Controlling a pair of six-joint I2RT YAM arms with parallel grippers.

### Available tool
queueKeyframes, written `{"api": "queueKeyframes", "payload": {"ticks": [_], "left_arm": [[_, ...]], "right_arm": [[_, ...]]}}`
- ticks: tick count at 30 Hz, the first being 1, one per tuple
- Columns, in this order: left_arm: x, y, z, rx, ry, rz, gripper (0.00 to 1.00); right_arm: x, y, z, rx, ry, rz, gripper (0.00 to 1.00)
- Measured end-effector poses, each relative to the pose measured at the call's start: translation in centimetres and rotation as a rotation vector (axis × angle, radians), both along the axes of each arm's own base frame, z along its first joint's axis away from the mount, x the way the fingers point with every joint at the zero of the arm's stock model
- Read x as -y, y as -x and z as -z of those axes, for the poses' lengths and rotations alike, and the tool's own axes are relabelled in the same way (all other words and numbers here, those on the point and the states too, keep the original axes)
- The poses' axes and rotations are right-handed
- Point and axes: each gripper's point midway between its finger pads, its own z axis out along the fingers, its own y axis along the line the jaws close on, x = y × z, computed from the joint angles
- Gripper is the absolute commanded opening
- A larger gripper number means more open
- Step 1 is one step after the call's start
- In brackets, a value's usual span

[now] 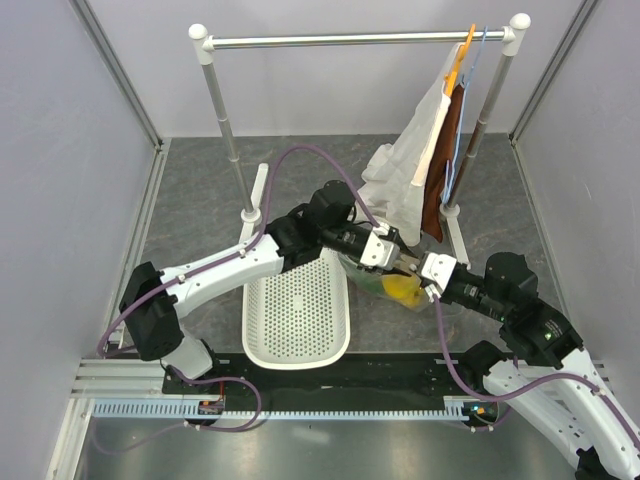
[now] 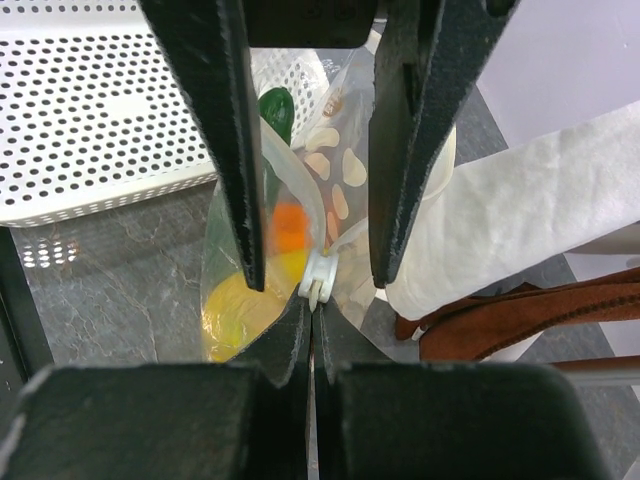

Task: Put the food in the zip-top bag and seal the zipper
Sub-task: Zip the zipper food storage bag at the center of the board.

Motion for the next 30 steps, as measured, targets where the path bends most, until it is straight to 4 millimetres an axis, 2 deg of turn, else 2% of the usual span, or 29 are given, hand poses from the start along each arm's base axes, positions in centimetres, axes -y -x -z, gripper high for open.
{"api": "queueKeyframes", "payload": {"ticks": [2, 5, 6, 8, 18, 30], "left_arm": [[0.2, -0.2, 0.1, -0.001, -0.001, -0.002, 0.40], [0.5, -0.4, 0.1, -0.001, -0.003, -0.004, 0.30], [0.5, -0.4, 0.2, -0.002, -0.004, -0.004, 0.20], [0.5, -0.4, 0.2, -0.005, -0.005, -0.003, 0.11], [0.3, -0.4, 0.8, -0.008, -0.017, -0.004, 0.09], [-2.4, -3.6, 2.9, 0.010, -0.061, -0.075, 0.09]], "right_arm": [[0.0, 0.1, 0.0, 0.001, 0.000, -0.004, 0.00], [-0.1, 0.2, -0.2, 0.000, -0.001, -0.011, 0.00], [-0.1, 0.2, -0.3, 0.001, -0.001, -0.011, 0.00], [0.0, 0.2, -0.4, 0.003, -0.002, -0.008, 0.00], [0.5, 0.7, -0.3, -0.003, 0.005, -0.001, 0.00], [1.0, 1.4, -0.2, -0.003, 0.008, 0.004, 0.00]]}}
